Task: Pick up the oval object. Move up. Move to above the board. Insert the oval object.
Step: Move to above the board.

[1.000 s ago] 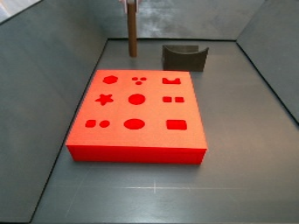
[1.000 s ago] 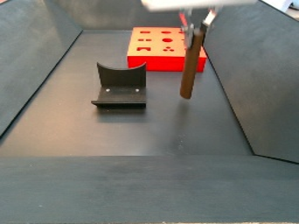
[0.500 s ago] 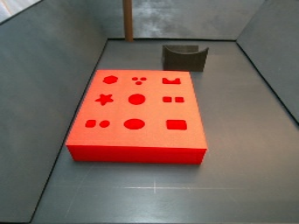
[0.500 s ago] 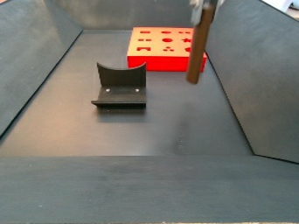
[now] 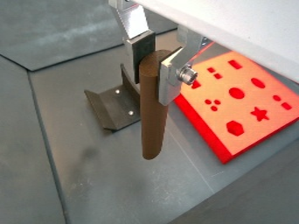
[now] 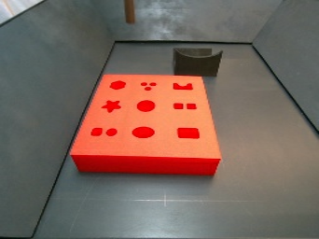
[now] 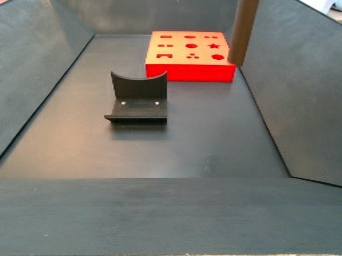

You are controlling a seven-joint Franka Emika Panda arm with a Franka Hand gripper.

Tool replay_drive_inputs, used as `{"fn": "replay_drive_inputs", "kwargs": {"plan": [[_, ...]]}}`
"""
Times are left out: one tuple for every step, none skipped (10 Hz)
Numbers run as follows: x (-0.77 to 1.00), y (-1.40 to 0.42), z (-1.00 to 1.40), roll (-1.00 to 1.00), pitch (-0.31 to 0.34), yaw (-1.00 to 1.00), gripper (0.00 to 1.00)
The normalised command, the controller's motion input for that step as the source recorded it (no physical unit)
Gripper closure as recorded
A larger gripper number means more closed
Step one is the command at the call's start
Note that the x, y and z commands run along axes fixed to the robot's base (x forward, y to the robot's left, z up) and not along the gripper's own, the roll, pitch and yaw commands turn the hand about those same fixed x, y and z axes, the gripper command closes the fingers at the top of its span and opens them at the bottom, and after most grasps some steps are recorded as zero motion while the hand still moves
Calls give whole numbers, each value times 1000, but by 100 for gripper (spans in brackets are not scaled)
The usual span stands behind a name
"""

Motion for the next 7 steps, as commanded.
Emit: {"fn": "replay_drive_inputs", "kwargs": {"plan": [[-19,14,554,-144,63,-26,100],[2,15,331,-144,71,-28,100],[5,15,221,-144,70,-29,100],[242,-1000,99,61,153,-1000,100],[242,-1000,98,73,160,-1000,100],[248,-1000,103,108,207,-888,100],[253,-1000,104,60,200,-726,100]]}}
